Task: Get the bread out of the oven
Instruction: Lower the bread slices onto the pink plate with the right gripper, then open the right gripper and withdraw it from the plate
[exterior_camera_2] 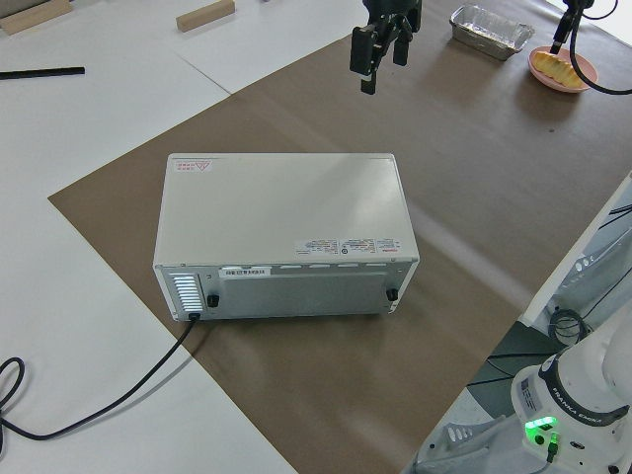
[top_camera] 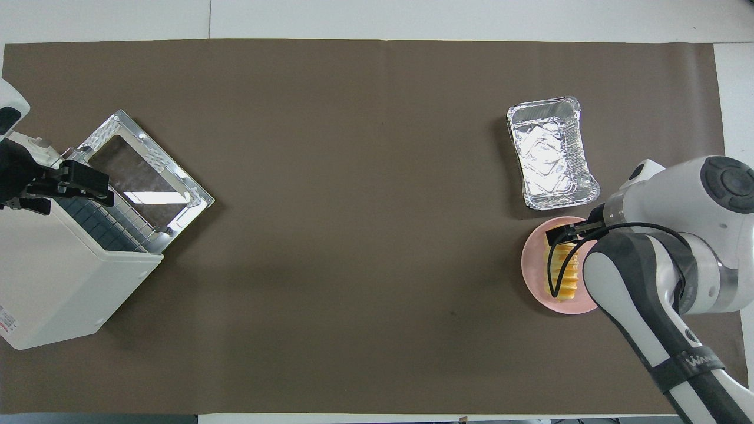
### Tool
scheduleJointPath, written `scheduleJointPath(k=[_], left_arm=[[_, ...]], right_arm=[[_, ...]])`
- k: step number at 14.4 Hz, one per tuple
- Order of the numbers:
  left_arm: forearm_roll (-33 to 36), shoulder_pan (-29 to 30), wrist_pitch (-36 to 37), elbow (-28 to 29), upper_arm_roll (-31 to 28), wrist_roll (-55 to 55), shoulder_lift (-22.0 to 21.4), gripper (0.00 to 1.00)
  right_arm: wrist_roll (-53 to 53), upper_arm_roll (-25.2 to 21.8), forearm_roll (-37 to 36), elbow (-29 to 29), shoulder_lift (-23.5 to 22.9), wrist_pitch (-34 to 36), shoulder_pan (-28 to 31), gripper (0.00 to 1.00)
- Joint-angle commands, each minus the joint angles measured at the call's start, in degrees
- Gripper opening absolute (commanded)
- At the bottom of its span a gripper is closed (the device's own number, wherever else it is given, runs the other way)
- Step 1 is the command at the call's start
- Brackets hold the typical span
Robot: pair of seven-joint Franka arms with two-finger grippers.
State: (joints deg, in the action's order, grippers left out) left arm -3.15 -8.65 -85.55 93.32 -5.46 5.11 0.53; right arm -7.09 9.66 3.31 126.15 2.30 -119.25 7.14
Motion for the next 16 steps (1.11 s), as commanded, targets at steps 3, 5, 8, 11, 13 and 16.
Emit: scheduleJointPath(k=[3, 5, 8, 11, 13, 16], left_arm=[[-0.6, -0.1, -0.9, 1.7, -0.1, 0.6, -1.6, 1.0], [-0.6, -0.1, -0.9, 1.7, -0.1, 0.6, -1.7, 1.0], [-0.6, -0.1, -0.9, 1.7, -0.3, 0.6, -1.6, 1.0], [-0.6, -0.1, -0.9, 1.7, -0.3, 0.6, -1.7, 1.0], [-0.6, -0.1, -0.9, 1.7, -0.1, 0.6, -1.6, 1.0], [-0.6, -0.1, -0.9, 1.7, -0.3, 0.6, -1.7, 1.0]], right_arm=[[0.2, 0.2, -0.4, -18.2, -2.2, 10.7, 1.5, 1.0], [0.4, 0.1, -0.9, -25.7, -2.8, 17.0, 1.7, 1.0], [1.8, 0.1, -2.8, -34.8, -2.9, 24.2, 2.0, 1.0], [2.0, -0.1, -6.6, -36.5, -2.6, 24.6, 2.4, 1.0], [2.3, 0.2, -7.4, -36.2, -2.5, 26.0, 2.5, 1.0], [2.3, 0.2, -6.7, -35.6, -2.0, 30.6, 2.3, 1.0]])
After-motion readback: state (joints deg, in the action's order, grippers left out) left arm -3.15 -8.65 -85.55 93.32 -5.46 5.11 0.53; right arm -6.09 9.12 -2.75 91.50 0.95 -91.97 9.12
